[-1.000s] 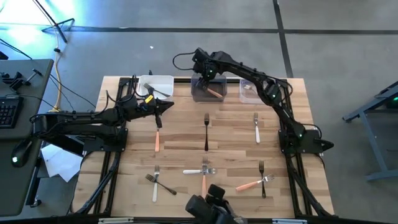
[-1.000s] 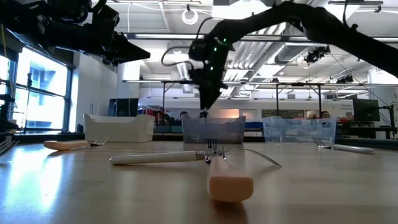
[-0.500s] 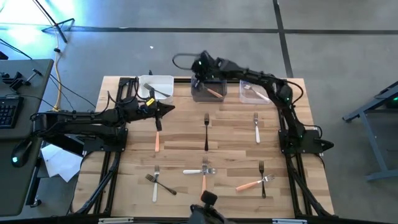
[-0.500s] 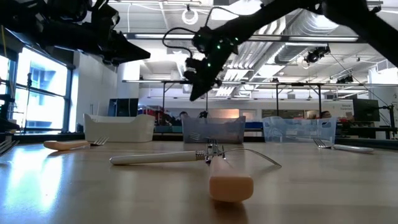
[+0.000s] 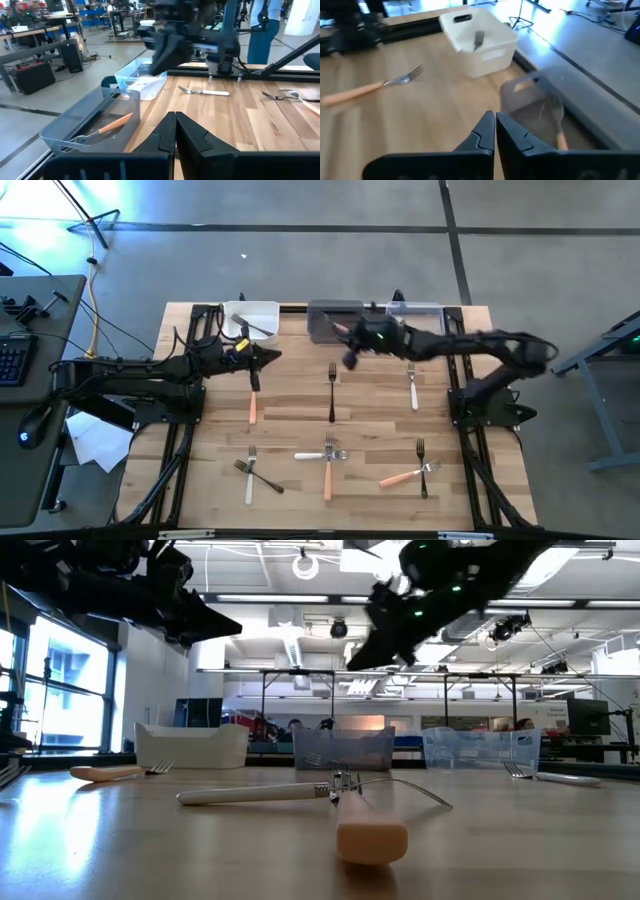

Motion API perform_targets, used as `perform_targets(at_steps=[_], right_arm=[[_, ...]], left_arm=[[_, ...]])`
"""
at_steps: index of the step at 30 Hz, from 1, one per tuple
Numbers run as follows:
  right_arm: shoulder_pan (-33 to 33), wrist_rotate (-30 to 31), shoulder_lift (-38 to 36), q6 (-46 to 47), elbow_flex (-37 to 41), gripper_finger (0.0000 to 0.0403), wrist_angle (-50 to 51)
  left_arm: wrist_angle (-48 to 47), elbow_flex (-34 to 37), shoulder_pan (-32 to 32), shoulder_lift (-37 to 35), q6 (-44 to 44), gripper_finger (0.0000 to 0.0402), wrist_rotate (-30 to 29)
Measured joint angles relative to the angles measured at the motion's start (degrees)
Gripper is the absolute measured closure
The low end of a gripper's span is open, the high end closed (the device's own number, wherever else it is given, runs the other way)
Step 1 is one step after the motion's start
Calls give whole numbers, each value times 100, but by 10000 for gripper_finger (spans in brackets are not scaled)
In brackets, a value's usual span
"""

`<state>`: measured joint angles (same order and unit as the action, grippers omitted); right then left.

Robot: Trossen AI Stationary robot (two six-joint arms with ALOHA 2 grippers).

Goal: Sort silverware by color (type)
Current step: Put the bottom left black fork into the white bin

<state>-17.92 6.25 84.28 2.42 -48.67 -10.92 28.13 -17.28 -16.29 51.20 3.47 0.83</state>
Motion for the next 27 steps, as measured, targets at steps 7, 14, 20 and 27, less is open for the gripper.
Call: perform_targets(at_steps=[7,14,20,27], right_arm=[[746,870,-1537,215,1357,403,-83],[1097,1009,-2315,625,2177,403,-431],[1175,1015,-2368,613,2374,403,-746],[1173,1020,-2364,464,2374,403,-864]], left_arm=[[-387,-2,559,0,22,401,3],[-2469,-815,1578,2,214,401,-689],[-4136,-1761,2365,2,-123,401,-1200],[-5571,-2520,3333,205,-1002,387,-1436]])
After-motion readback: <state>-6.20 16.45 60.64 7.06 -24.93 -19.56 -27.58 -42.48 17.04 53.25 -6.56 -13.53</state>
